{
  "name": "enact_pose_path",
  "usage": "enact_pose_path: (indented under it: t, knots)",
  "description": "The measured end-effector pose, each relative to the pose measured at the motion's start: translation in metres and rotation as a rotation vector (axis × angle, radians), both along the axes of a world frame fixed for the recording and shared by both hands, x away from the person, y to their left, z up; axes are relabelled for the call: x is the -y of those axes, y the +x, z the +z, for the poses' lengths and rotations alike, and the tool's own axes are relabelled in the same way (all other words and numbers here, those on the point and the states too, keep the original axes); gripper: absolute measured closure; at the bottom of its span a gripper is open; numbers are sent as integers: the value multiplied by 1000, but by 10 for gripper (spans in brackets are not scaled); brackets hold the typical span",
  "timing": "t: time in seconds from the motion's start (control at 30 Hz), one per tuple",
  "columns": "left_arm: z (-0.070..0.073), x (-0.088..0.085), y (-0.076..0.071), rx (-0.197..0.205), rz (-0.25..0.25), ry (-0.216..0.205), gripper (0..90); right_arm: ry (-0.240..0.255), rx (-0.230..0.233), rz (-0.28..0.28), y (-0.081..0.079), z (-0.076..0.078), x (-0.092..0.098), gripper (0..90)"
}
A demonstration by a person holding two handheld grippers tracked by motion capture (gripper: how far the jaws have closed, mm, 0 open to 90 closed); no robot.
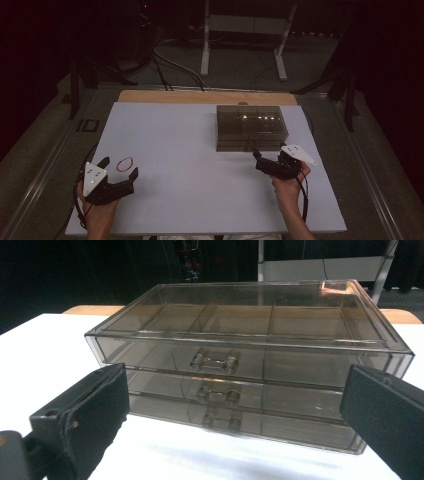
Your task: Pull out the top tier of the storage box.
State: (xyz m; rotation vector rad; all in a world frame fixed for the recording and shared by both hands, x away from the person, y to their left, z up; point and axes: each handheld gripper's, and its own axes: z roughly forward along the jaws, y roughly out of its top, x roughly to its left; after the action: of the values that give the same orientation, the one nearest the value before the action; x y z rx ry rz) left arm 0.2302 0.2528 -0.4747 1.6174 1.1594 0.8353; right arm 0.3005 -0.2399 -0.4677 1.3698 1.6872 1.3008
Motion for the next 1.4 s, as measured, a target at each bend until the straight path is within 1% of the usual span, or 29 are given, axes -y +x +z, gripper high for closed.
enact_pose_path:
  t: [0.13, 0.23, 0.6, 0.97, 1.03, 1.27, 1.4]
  knots:
    - [0, 0, 0, -1, 2, 1, 34, -4, 1, -2, 3, 0, -3, 0]
    - [0, -1, 0, 0, 3, -1, 34, -18, 5, -7, 5, 0, -5, 0]
    - [0, 0, 0, -2, 4, 5, 34, -13, 4, -22, 11, -2, -10, 0]
    - [0, 0, 0, -1, 2, 6, 34, -12, -2, -32, 18, -8, -17, 0]
    - [-1, 0, 0, -2, 2, 5, 34, -21, -1, -34, 19, -11, -19, 0]
    - [-1, 0, 0, -2, 1, 6, 34, -17, 0, -46, 23, -14, -23, 0]
    - [-1, 0, 0, -2, 2, 5, 34, -26, 0, -51, 25, -17, -27, 0]
